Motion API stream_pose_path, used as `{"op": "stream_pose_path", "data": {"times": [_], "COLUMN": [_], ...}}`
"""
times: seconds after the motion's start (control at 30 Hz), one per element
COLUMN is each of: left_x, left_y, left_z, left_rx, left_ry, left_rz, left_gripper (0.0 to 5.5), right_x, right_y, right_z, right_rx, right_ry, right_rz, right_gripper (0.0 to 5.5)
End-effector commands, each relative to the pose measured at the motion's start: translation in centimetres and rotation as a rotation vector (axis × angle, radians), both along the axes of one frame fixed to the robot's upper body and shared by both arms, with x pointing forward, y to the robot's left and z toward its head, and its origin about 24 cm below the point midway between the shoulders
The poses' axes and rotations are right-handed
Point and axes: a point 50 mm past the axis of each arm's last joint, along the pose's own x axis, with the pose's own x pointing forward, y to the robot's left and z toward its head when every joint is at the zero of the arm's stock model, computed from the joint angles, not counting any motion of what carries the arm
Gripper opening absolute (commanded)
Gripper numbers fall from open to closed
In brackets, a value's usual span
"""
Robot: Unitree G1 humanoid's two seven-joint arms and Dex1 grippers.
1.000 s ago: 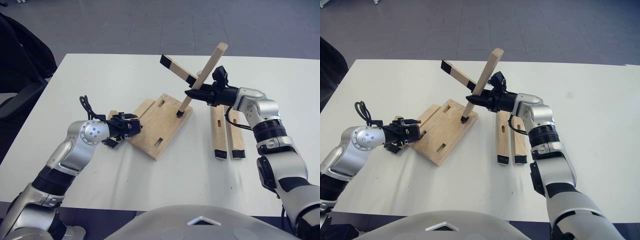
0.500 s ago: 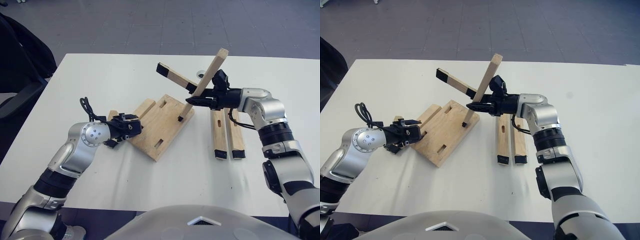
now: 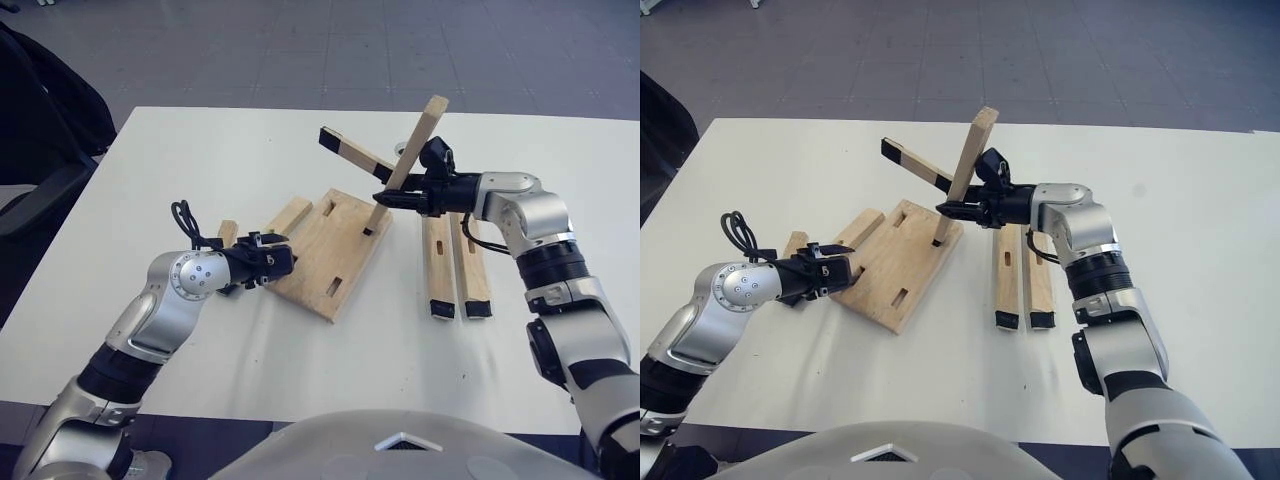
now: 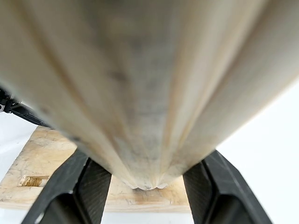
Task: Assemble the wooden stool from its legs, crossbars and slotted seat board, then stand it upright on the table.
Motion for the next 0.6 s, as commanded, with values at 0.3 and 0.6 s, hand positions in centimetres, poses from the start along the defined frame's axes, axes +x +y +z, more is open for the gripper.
{"op": "stream_pose_path", "data": {"times": [0.3, 0.6], "left_x": [-0.8, -1.2], "left_y": [0.2, -0.2], "left_z": [-1.9, -2.4], "left_rx": [0.016, -0.004], "left_ry": [0.094, 0.097], "left_rz": [0.043, 0.057], "left_gripper": [2.57, 2.57], "right_x": [-2.2, -3.9], "right_y": [-3.2, -1.2], "right_z": [-8.4, -7.8], "right_rx": [-0.359, -0.264], "right_ry": [0.158, -0.029], "right_rz": [-0.104, -0.082], "right_gripper": [2.03, 2.05]}}
